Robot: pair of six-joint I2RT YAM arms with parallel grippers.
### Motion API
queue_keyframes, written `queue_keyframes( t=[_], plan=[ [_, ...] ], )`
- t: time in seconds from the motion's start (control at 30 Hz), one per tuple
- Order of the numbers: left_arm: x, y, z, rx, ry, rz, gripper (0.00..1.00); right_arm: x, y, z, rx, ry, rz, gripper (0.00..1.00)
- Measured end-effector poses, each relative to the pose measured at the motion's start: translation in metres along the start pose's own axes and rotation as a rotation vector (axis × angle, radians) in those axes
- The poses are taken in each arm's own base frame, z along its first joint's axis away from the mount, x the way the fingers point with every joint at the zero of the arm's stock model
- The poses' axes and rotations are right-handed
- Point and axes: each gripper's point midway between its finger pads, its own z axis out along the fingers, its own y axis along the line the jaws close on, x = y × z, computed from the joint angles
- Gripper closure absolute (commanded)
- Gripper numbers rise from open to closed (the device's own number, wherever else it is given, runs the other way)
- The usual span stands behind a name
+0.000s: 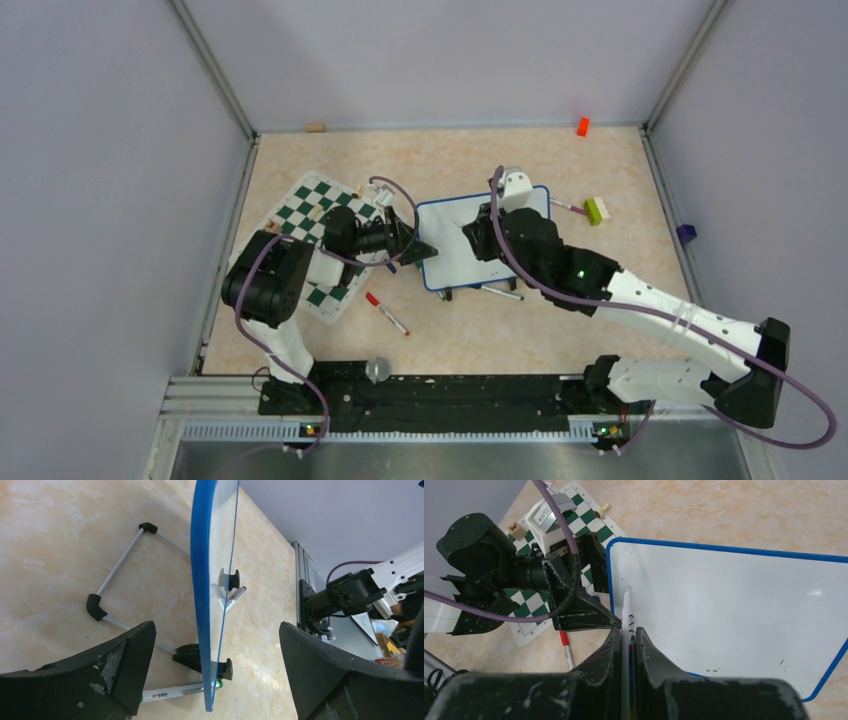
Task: Write a sentence on the whiteboard
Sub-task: Hold the whiteboard on the whiteboard stand.
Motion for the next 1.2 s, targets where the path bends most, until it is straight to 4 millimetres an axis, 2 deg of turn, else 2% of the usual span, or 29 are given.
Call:
queue_keyframes(
  t=[0.33,0.47,0.63,0.73,0.83,0.93,1.03,1.1,1.2],
  plan=[
    [0.009,-0.008,0.001,0.083,-0.008,-0.077,0.01,-0.001,-0.005,-0.004,0.018,-0.003,0.006,1.00],
    [0.009,-0.009,0.001,0.091,-0.009,-0.091,0.07,-0.001,-0.005,-0.004,0.018,-0.002,0.009,1.00],
    [0.015,-0.005,0.000,0.063,0.020,-0.105,0.09,0.001,-0.009,-0.008,0.023,-0.005,0.010,1.00],
    [0.013,-0.006,-0.001,0.052,0.035,-0.086,0.08,-0.002,-0.010,-0.010,0.028,-0.016,0.014,1.00],
    [0.010,-0.008,-0.001,0.050,0.040,-0.062,0.01,-0.003,-0.012,-0.010,0.037,-0.021,0.014,1.00],
    [0.010,-0.010,-0.002,0.060,0.039,-0.049,0.01,-0.004,-0.013,-0.010,0.042,-0.023,0.014,1.00],
    [0.011,-0.015,-0.005,0.084,0.006,0.009,0.09,-0.004,-0.013,-0.010,0.045,-0.025,0.014,1.00],
    [0.022,-0.016,-0.009,0.091,-0.005,0.033,0.16,-0.004,-0.014,-0.010,0.046,-0.025,0.015,1.00],
    [0.033,-0.009,-0.009,0.094,0.003,0.009,0.17,-0.004,-0.014,-0.010,0.048,-0.026,0.017,1.00]
  ],
)
